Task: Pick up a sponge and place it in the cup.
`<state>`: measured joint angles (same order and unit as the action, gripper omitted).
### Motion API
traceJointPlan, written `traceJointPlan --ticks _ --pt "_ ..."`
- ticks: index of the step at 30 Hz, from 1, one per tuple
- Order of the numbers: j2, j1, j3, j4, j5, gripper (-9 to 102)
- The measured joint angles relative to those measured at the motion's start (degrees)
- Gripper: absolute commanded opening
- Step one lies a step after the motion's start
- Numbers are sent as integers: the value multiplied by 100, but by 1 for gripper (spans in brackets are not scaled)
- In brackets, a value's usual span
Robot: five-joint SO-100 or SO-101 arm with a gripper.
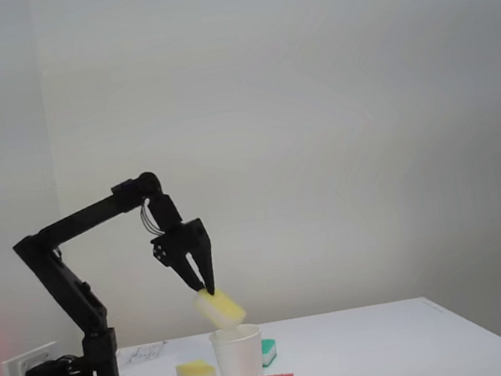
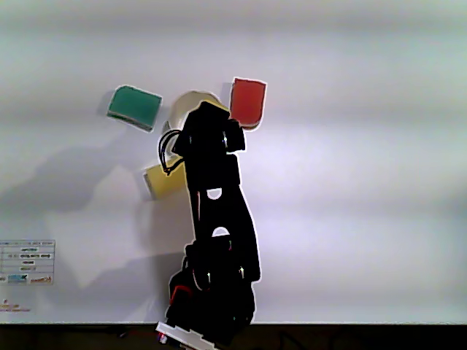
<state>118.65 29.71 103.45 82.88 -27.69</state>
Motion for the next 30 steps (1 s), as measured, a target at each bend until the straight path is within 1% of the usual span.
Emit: traceJointPlan --ticks 6,13,15,19,26,28,30 --pt "-378 -62 0 -255 -97 0" --pt "-756 -193 -114 -457 -97 16" --pt "-800 -202 -176 -457 -114 18" --pt "-896 -158 -185 -536 -114 31" --pt "-896 -132 -281 -510 -44 28" --pt "-905 -176 -352 -466 -44 25" --pt "-905 -281 -457 -334 18 18"
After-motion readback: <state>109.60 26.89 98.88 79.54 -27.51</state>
